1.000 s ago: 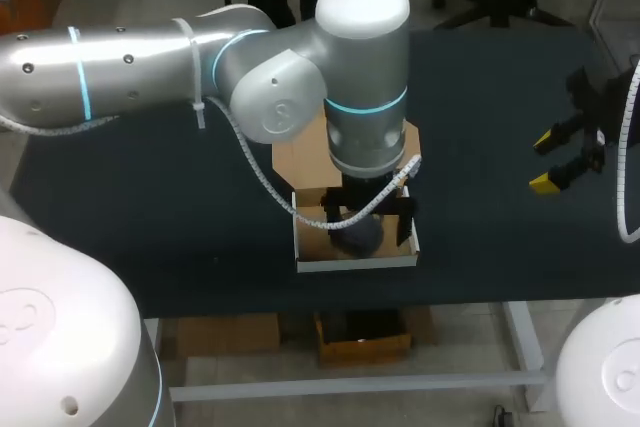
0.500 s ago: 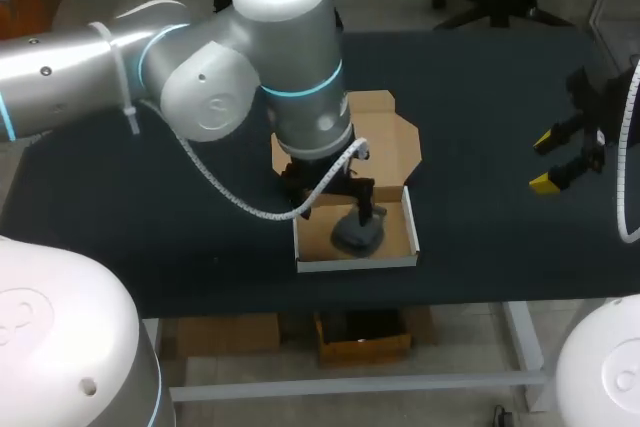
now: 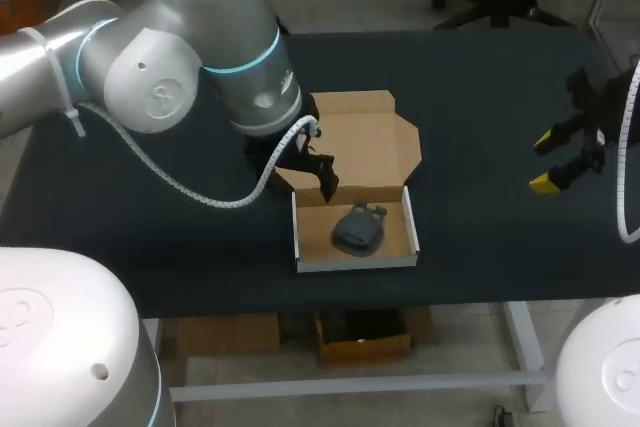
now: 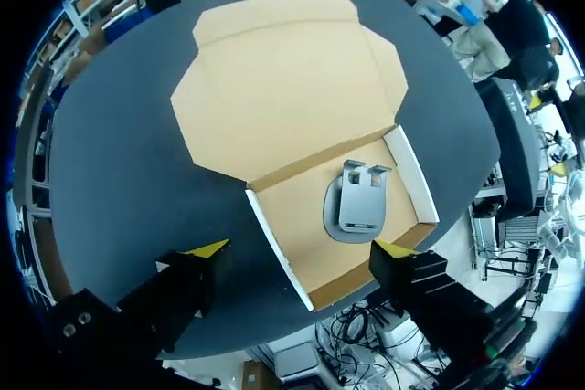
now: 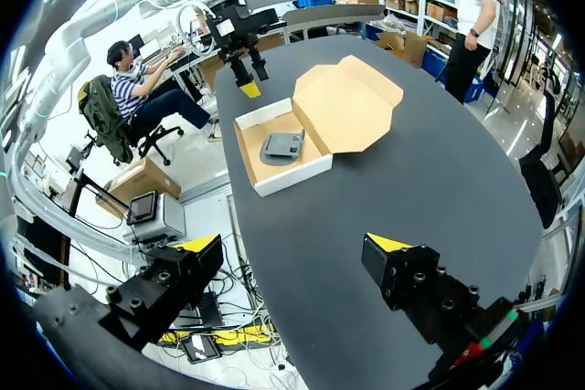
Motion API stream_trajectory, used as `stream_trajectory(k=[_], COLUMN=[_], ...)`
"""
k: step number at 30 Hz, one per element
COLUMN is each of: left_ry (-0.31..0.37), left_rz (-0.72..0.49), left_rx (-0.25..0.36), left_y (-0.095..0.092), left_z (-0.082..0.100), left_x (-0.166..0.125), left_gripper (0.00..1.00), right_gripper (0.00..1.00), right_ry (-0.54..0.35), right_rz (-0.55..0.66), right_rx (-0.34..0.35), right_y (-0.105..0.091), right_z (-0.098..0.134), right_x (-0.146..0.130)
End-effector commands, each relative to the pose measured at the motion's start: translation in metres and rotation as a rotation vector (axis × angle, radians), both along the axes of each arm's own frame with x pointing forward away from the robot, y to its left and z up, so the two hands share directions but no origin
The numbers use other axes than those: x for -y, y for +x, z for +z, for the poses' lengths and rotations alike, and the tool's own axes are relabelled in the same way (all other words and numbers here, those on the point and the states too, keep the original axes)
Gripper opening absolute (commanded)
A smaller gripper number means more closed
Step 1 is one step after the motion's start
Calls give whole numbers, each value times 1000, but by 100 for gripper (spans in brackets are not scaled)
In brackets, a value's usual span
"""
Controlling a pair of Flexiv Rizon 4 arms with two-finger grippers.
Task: Assemble the packaging by folding the flat box into shape, placing the metal phone stand inside, and closing the box properly
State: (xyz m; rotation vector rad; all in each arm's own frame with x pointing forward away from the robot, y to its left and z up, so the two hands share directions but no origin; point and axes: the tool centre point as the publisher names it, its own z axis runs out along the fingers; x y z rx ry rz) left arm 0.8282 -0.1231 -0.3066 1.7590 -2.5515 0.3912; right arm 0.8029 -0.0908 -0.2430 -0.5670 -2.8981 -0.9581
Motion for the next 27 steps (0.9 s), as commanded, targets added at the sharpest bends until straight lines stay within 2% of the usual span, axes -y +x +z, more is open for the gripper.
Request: stream_trajectory(k=[1,5,27], left_ry=[-42,-52,-52], left_rz=[-31,-74,-74], left_rx=[5,21,21], left_y=[2,13,13], left_z=[3,7,7], left_x=[-16,-26,-26], left_gripper=[100,100,100], right_gripper=[100,100,100], right_ry=[0,0,0], right_rz=[3,3,3], right_rx=[-3,-3,-3], right_y=[0,0,0], right_z=[2,2,2], right_x=[1,1,1])
